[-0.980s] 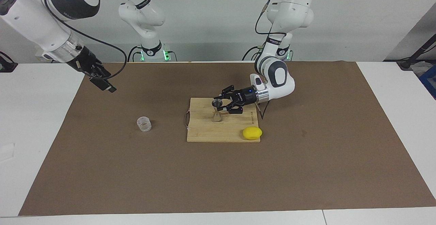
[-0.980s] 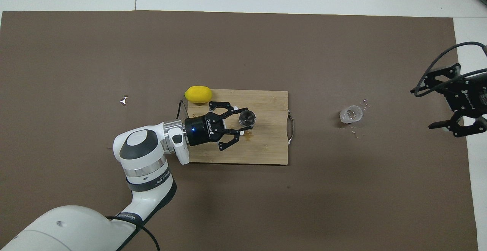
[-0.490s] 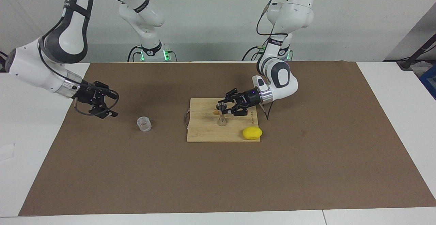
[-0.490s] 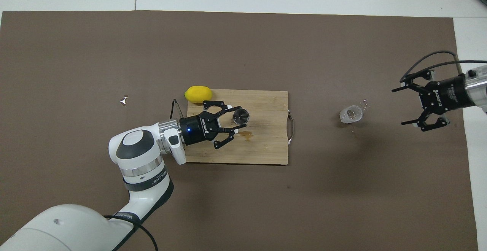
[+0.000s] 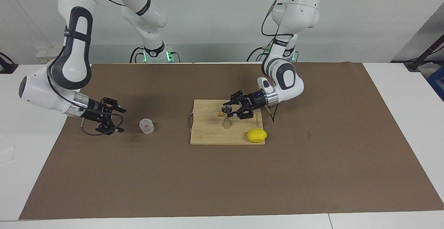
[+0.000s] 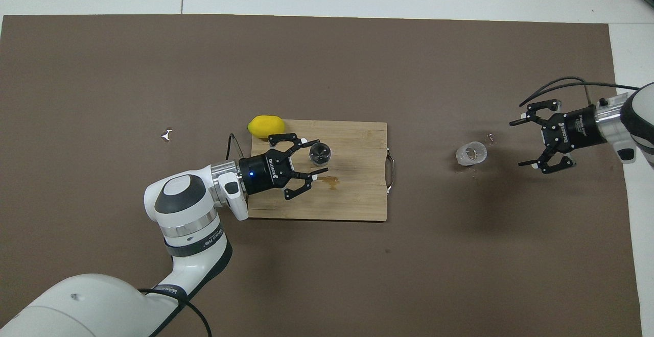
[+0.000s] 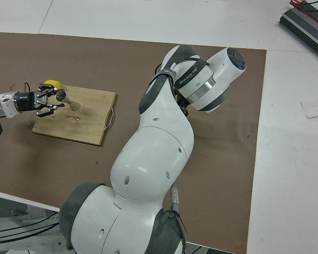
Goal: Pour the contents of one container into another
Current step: 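Carry the dark cup onto the cutting board while the right gripper reaches the clear cup, then open the left gripper and withdraw while the right gripper grasps the clear cup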
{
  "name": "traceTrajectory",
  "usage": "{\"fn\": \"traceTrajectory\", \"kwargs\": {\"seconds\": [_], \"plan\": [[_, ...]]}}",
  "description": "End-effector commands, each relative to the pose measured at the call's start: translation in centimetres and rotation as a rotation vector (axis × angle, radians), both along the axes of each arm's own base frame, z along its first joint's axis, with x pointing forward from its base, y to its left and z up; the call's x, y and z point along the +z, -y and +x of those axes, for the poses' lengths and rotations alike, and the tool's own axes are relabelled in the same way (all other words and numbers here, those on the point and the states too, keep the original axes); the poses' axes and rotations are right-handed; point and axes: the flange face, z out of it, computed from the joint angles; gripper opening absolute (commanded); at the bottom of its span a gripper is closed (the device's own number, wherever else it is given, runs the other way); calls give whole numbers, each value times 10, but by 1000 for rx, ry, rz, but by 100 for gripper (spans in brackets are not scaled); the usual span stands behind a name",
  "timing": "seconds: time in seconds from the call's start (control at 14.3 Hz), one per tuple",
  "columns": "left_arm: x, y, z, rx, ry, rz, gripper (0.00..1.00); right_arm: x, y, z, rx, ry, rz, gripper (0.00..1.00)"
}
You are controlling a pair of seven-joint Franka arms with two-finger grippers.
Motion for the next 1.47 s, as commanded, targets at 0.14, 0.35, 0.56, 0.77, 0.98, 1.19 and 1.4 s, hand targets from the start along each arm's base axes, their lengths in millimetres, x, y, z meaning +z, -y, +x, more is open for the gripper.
{"fn": "traceTrajectory", "kwargs": {"seconds": [0.14, 0.35, 0.56, 0.77, 0.98, 1.19, 1.4], "plan": [[1, -37, 16, 39, 22, 27, 100, -41, -14, -7, -35, 23, 77, 100], [5, -64, 22, 11, 28, 64, 100, -66, -27, -28, -41, 53, 108, 100], [10, -87, 19, -24, 4, 57, 100, -67, -46, -28, -12, 57, 125, 100], [22, -115, 15, -94, -46, 70, 100, -70, -63, -31, -29, 61, 171, 98], [33, -158, 18, -203, -103, 136, 100, -70, -67, -30, -39, 63, 183, 87], [45, -203, 27, -317, -115, 230, 100, -69, -60, -30, -51, 66, 183, 73], [65, -252, 37, -441, -172, 334, 100, -67, -58, -30, -61, 63, 183, 44]]}}
